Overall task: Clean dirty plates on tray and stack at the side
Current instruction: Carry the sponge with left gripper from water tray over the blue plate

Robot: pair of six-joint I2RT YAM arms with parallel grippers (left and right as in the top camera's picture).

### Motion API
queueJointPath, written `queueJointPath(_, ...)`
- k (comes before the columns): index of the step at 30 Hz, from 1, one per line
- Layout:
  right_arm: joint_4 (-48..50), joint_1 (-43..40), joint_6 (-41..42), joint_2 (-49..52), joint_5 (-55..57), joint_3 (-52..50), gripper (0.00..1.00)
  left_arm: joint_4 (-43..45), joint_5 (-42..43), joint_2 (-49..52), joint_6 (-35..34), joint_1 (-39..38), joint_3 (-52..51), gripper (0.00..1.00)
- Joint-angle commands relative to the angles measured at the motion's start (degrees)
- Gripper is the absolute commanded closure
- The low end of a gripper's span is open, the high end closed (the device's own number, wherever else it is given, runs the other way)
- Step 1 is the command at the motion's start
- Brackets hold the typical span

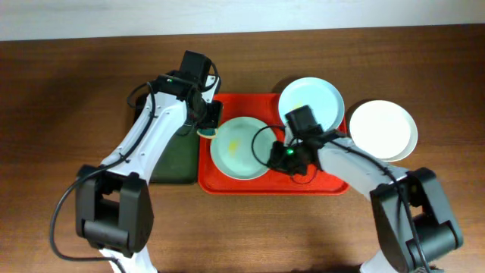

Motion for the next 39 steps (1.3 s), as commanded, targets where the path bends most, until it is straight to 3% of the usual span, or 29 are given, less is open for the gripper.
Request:
queueJointPath(1,0.3,0.1,2.4,-0.2,-0.3,0.2,0.35,0.6,1.2,1.6,0.7,-0.1,-0.6,1.0)
queueJointPath(5,-0.2,-0.6,2.3,-0.6,-0.2,2.4,0.25,1.4,2.7,1.7,0.7,-0.4,-0.6,1.0)
queueJointPath(8,0.4,-0.6,2.0,-0.5,1.6,2.4,0.28,1.7,2.6,1.9,0.7,-1.4,-0.6,1.0)
queueJointPath(13,0.5,-0.5,2.0,-0.3,10.4,2.4,0.64,1.9,2.6,1.9,0.7,-2.3,-0.6,1.0)
queueJointPath(18,0.5,-0.5,2.0,-0.2,12.3,2.2,0.82,2.2,2.6,1.9,0.7,-2.4,-0.6,1.0)
queueJointPath(25,1.0,-0.5,2.0,0.5,13.5,2.2,0.84,3.1,2.6,2.0,0.7,-2.6,-1.5,1.0)
queueJointPath(27,1.1,-0.5,2.0,0.7,13.6,2.2,0.76,3.2,2.6,2.0,0.7,-2.6,-1.5,1.0)
queueJointPath(30,1.5,-0.5,2.0,0.7,13.6,2.2,0.75,3.3,2.6,2.0,0.6,-2.6,-1.5,1.0)
queueJointPath(34,3.0,-0.5,2.0,0.7,13.6,2.1,0.83,3.4,2.6,2.0,0.6,-2.6,-1.5,1.0)
queueJointPath(39,3.2,-0.4,2.0,0.7,13.6,1.7,0.82,3.4,2.6,2.1,0.0,-2.6,-1.5,1.0)
